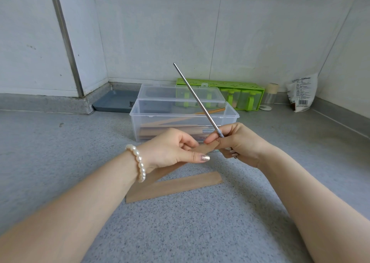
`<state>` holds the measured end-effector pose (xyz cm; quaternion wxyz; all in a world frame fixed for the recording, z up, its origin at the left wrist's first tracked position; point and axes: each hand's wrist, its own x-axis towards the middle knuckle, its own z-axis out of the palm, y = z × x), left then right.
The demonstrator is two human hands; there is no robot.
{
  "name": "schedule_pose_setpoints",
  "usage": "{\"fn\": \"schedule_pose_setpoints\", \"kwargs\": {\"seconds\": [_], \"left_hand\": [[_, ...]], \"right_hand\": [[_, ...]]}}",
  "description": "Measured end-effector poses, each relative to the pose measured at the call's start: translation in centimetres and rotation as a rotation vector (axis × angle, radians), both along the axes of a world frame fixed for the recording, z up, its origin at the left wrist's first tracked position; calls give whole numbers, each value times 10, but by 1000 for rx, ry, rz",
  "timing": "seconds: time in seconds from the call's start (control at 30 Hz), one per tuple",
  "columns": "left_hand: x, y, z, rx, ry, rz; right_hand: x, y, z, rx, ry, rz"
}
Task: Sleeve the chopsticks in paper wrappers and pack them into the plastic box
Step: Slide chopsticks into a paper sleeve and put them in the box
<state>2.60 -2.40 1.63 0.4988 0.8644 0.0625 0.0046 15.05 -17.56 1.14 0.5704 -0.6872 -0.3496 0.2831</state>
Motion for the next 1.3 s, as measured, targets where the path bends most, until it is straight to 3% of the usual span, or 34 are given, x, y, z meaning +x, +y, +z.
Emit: {"fn": "schedule_pose_setpoints", "kwargs": {"seconds": [0.23, 0.37, 0.53, 0.8, 1.3], "left_hand": [[1, -7, -4, 11, -83, 96], [3, -3, -5, 177, -165, 175], [2, 3, -6, 424, -212, 291], [4, 8, -7, 525, -192, 304], [7, 15, -11, 555, -130, 297]], "right_hand": [[0, 0, 1, -18, -24, -14], [2, -8, 12, 18, -40, -21], [6, -14, 15, -81, -436, -364], [18, -22, 17, -281, -784, -650], [33, -28, 14, -395, -1126, -754]]}}
